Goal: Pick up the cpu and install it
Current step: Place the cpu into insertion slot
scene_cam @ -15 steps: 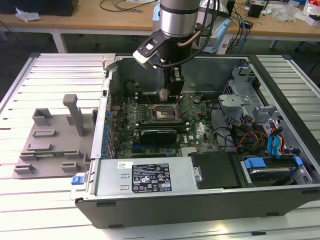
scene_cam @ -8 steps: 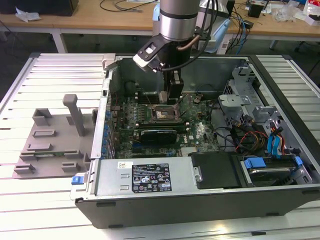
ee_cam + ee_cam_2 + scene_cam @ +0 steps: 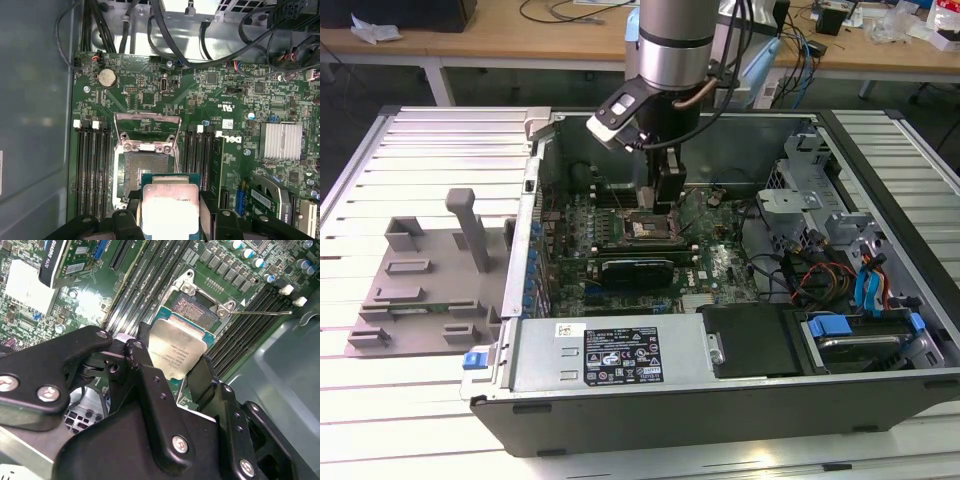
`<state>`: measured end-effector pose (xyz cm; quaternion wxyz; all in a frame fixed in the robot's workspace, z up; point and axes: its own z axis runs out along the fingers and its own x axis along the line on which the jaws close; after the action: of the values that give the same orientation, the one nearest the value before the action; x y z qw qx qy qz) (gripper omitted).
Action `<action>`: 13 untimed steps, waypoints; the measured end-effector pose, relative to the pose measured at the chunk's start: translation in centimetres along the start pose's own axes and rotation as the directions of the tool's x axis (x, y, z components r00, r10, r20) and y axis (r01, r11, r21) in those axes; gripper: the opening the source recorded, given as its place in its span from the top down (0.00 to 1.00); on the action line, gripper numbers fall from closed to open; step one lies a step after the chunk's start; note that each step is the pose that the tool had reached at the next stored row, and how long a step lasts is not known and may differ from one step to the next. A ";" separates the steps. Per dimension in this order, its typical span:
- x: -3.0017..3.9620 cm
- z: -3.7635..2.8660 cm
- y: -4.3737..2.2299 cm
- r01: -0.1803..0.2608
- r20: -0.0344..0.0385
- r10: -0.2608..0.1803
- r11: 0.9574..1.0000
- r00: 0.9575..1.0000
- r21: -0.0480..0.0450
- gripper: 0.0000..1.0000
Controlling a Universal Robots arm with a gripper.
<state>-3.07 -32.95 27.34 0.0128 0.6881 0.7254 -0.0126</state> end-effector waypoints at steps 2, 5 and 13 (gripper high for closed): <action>0.01 0.21 0.00 0.000 0.000 0.000 1.000 1.000 0.000 0.45; 0.03 0.70 0.00 0.000 0.000 0.000 1.000 1.000 0.000 0.45; 0.06 1.66 0.00 0.000 0.000 0.000 1.000 1.000 0.000 0.45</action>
<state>-3.07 -32.96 25.68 0.0128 0.6881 0.7254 -0.0125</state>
